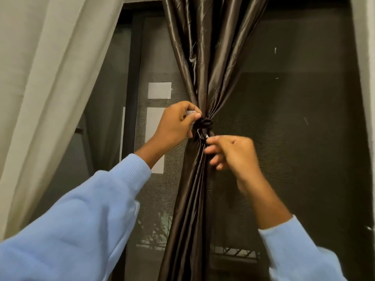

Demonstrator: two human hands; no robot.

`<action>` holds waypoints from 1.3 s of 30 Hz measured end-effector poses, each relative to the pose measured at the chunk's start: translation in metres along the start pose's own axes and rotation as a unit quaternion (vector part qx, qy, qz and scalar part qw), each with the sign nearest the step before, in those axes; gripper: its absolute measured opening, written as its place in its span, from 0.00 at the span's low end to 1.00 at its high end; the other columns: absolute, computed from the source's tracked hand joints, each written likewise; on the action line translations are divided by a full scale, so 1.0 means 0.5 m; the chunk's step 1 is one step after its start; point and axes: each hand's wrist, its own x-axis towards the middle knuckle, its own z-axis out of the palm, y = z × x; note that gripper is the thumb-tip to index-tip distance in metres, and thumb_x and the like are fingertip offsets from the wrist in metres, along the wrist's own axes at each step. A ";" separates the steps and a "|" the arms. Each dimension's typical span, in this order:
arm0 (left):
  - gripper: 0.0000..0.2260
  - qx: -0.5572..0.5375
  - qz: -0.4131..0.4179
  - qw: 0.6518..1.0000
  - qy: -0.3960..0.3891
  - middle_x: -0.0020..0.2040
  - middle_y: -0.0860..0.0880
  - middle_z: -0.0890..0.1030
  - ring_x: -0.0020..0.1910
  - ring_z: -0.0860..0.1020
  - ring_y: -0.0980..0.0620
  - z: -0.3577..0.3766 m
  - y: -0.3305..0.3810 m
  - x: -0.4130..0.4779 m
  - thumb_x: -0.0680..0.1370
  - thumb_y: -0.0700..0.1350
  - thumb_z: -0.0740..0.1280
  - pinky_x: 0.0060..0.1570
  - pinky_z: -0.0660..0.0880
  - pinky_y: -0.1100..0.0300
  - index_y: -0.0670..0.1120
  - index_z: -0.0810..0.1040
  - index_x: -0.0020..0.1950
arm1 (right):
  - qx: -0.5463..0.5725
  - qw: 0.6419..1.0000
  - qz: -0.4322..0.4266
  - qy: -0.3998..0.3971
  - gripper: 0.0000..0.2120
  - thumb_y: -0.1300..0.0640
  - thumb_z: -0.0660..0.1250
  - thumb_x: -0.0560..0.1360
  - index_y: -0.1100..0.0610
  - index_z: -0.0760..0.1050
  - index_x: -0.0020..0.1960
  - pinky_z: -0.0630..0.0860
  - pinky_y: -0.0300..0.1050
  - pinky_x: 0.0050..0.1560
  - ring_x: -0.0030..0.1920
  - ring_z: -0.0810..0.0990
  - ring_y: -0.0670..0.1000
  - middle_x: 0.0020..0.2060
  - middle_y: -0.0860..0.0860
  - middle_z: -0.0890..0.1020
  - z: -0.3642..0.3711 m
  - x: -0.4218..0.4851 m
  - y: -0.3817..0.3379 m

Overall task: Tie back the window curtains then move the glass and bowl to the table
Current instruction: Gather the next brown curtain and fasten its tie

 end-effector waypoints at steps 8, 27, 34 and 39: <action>0.08 0.065 -0.015 0.997 -0.028 0.32 0.54 0.74 0.26 0.71 0.60 0.008 0.013 0.018 0.81 0.45 0.62 0.29 0.67 0.62 0.42 0.77 0.48 | 0.283 0.940 0.180 0.066 0.05 0.56 0.71 0.77 0.57 0.80 0.48 0.63 0.34 0.21 0.21 0.65 0.42 0.37 0.50 0.85 0.074 0.000 0.007; 0.06 -0.120 -0.057 0.991 -0.027 0.38 0.38 0.83 0.30 0.82 0.49 -0.020 -0.003 0.007 0.74 0.36 0.70 0.30 0.78 0.60 0.36 0.82 0.50 | 0.075 0.994 0.078 -0.024 0.09 0.54 0.65 0.80 0.58 0.77 0.44 0.70 0.33 0.22 0.24 0.78 0.44 0.31 0.48 0.81 0.035 0.032 0.031; 0.08 -0.071 -0.020 0.997 0.028 0.38 0.43 0.84 0.35 0.83 0.47 -0.008 -0.005 0.040 0.68 0.38 0.77 0.33 0.80 0.61 0.38 0.84 0.45 | -0.079 0.996 -0.025 -0.033 0.09 0.54 0.59 0.83 0.53 0.76 0.47 0.69 0.38 0.24 0.23 0.77 0.47 0.33 0.48 0.78 0.026 0.045 0.047; 0.09 -0.045 -0.011 0.997 0.054 0.37 0.44 0.84 0.36 0.84 0.49 -0.021 0.002 0.077 0.65 0.39 0.79 0.39 0.82 0.58 0.39 0.85 0.42 | -0.144 0.980 -0.125 0.058 0.09 0.53 0.62 0.81 0.54 0.77 0.44 0.74 0.44 0.29 0.22 0.76 0.47 0.29 0.48 0.78 0.038 0.036 0.068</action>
